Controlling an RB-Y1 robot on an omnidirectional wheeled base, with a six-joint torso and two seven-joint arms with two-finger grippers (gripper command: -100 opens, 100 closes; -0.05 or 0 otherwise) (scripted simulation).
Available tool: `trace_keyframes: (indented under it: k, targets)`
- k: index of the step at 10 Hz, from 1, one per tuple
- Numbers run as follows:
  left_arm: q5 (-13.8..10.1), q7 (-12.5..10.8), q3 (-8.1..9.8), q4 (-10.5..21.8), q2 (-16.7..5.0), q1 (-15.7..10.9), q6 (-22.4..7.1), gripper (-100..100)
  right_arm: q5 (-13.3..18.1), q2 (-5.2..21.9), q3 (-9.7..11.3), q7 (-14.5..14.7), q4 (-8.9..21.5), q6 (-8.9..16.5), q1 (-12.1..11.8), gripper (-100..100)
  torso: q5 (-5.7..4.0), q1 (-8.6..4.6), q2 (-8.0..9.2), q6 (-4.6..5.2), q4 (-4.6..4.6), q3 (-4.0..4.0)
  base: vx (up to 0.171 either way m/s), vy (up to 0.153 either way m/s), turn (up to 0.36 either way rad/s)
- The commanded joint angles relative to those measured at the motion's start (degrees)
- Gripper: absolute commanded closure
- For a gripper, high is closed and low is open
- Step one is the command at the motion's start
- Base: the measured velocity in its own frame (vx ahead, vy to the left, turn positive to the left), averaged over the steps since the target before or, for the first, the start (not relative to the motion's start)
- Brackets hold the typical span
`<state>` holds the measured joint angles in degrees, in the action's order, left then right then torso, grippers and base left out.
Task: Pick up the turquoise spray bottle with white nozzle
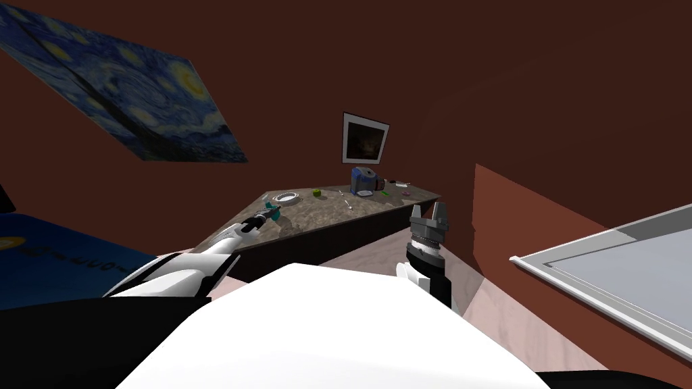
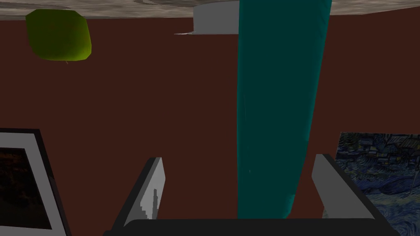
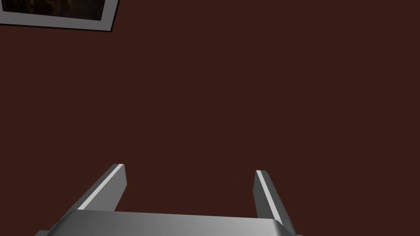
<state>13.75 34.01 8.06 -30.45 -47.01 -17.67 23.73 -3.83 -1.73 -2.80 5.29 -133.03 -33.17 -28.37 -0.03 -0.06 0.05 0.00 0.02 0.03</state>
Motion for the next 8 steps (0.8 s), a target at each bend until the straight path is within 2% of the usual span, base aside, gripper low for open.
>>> trace_keyframes:
  k: [1, 2, 3, 7, 8]
  targets:
    - [-0.3, 0.0, -0.08, 2.9, -0.2, -0.5, 0.3, -100, 0.0, 0.0, 0.0, 0.0, 0.0, 0.0, 0.0, 0, 0.00, 0.00, 0.00, 0.00, 0.00, 0.00, -0.014, -0.020, -0.006]
    - [-0.1, 0.2, -0.14, 2.9, -0.3, -1.0, 0.9, -100, 0.0, 0.0, 0.0, 0.0, 0.0, 0.0, 0.0, 0, 0.03, 0.09, 0.00, -0.03, -0.01, 0.00, 0.000, 0.000, 0.000]
    - [-0.1, 0.2, -0.15, 3.3, -0.3, -1.1, 1.1, 100, 0.0, 0.0, 0.0, 0.0, 0.0, 0.0, 0.0, 0, 0.04, 0.15, -0.03, -0.02, -0.01, -0.02, 0.000, 0.000, 0.000]
    - [-0.1, 0.2, -0.13, 3.3, -0.3, -1.0, 1.1, 100, 0.0, 0.0, 0.0, 0.0, 0.0, 0.0, 0.0, 0, 0.07, 0.19, -0.06, 0.02, -0.02, -0.03, 0.000, 0.000, 0.003]
    - [-0.1, 0.2, -0.13, 3.3, -0.3, -1.0, 1.1, 0, 0.0, 0.0, 0.0, 0.0, 0.0, 0.0, 0.0, 0, 0.07, 0.19, -0.06, 0.02, -0.01, -0.03, 0.000, 0.000, 0.000]
